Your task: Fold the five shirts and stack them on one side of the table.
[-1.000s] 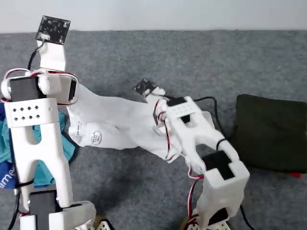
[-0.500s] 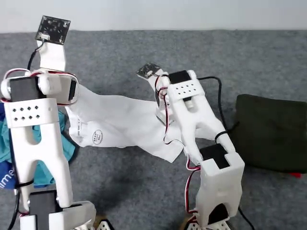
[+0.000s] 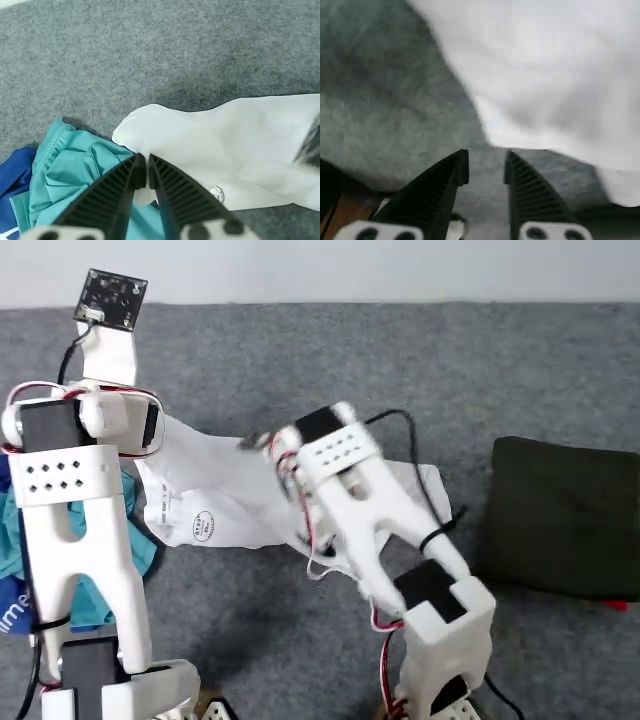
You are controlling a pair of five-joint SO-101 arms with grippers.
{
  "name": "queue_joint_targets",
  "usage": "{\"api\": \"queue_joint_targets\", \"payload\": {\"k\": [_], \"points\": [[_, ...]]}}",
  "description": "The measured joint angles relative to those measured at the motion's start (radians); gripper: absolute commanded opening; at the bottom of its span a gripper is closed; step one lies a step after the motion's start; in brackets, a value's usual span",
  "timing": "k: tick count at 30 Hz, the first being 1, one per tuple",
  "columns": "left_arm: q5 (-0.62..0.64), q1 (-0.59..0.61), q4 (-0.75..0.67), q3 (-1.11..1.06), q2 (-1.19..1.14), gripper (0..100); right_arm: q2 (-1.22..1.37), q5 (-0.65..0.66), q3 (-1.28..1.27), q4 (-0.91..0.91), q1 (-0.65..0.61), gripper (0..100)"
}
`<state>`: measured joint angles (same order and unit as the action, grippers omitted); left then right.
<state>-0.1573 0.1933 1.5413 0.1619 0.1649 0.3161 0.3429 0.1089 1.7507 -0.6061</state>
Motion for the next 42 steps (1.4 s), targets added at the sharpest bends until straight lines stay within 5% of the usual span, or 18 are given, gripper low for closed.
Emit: {"api": "queue_joint_targets", "payload": {"k": [18, 26, 42], "points": [[-0.006, 0.000, 0.000, 0.000, 0.000, 2, 0.110, -0.040, -0.221, -0.273, 0.005, 23.3], [-0.006, 0.000, 0.000, 0.000, 0.000, 2, 0.158, -0.041, -0.167, -0.311, 0.110, 1.0], [-0.006, 0.000, 0.068, 0.084, 0.000, 2, -0.063, 0.114, 0.196, 0.000, 0.279, 1.0]]}}
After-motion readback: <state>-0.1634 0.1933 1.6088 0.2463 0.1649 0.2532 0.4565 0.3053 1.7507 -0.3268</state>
